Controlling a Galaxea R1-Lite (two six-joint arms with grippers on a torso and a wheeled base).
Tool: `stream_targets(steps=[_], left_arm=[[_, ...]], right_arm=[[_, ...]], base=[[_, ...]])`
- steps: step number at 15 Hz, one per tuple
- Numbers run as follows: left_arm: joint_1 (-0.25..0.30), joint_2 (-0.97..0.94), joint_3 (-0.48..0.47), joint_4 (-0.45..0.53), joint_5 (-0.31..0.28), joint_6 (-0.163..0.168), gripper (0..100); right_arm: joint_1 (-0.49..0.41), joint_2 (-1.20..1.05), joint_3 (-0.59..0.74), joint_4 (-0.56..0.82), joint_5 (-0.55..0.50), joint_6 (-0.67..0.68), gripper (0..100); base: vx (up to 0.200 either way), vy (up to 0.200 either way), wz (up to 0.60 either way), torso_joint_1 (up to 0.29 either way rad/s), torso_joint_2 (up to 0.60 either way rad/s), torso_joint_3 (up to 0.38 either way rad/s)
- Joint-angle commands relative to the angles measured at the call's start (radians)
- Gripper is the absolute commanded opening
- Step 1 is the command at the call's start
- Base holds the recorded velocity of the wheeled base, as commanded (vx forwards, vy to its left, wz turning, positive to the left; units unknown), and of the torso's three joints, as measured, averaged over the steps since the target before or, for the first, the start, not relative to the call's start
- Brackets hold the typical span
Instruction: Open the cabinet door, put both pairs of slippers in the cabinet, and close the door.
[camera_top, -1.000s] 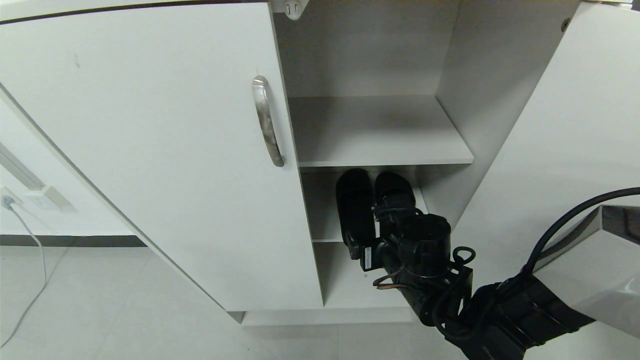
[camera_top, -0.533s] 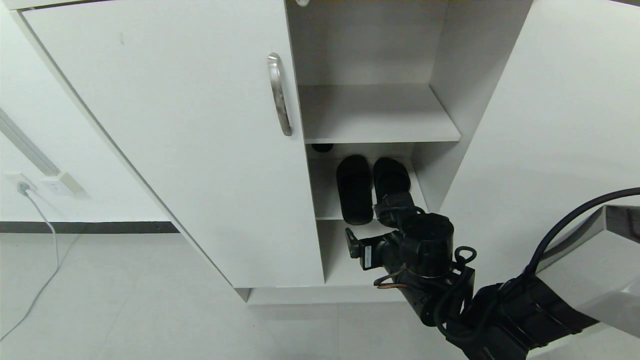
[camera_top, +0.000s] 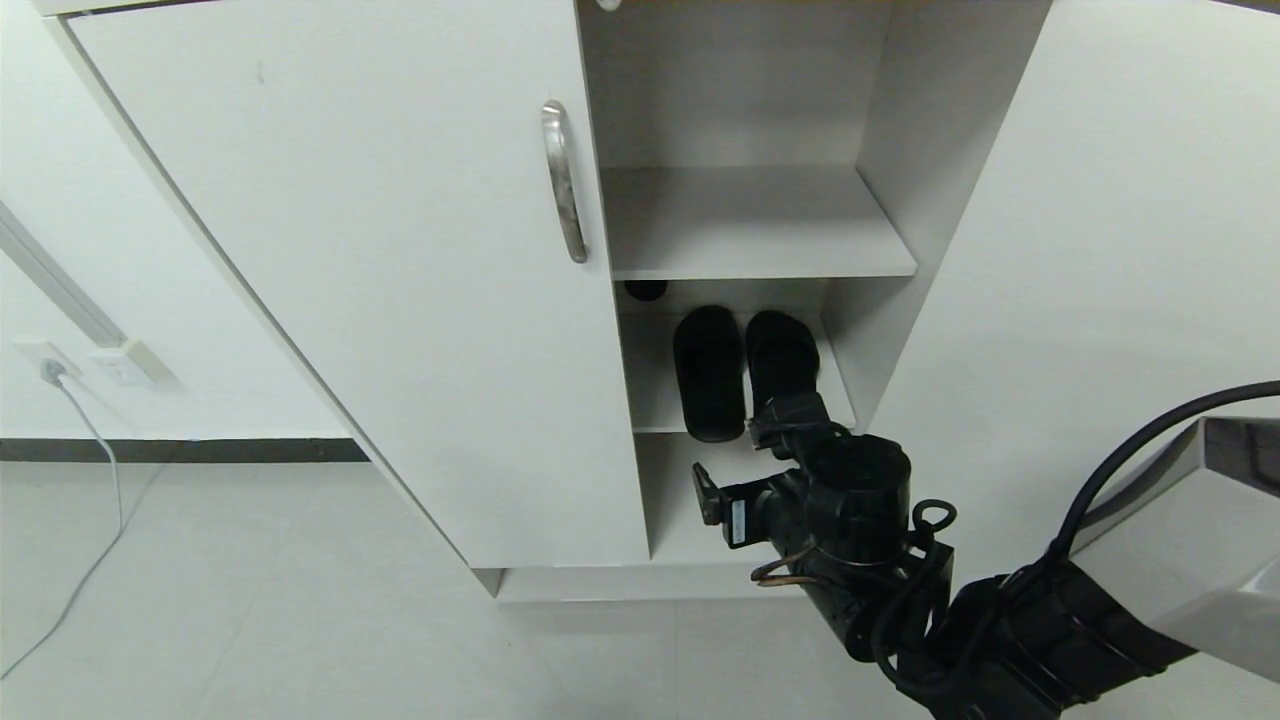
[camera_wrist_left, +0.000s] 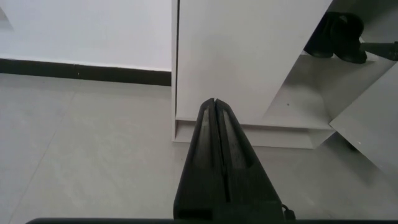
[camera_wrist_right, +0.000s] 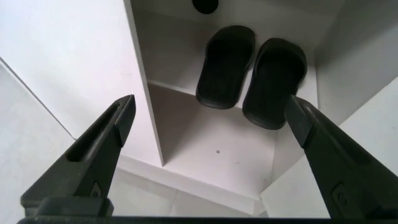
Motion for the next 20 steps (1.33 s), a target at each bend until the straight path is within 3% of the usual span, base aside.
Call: stream_targets(steps=[1, 7, 15, 20], left_arm=[[0.0, 0.0, 0.0, 0.0, 0.0, -0.001, 0], [0.0, 0.001, 0.0, 0.0, -0.004, 0.003, 0], [0.0, 0.001, 0.0, 0.0, -0.004, 0.003, 0], [0.0, 0.001, 0.0, 0.0, 0.0, -0.002, 0]], right_arm=[[0.001, 0.007, 0.005, -0.01, 0.0, -0.002, 100], [0.001, 0.01, 0.008, -0.024, 0.0, -0.013, 100], [-0.001, 0.016, 0.016, -0.024, -0.003, -0.016, 100], [0.001, 0.033, 0.054, -0.115, -0.003, -0.067, 100]], base=[[0.0, 0.0, 0.0, 0.0, 0.0, 0.0], [0.0, 0.0, 0.0, 0.002, 0.0, 0.018], [0.0, 0.0, 0.0, 0.002, 0.0, 0.189], [0.0, 0.0, 0.0, 0.003, 0.0, 0.194]])
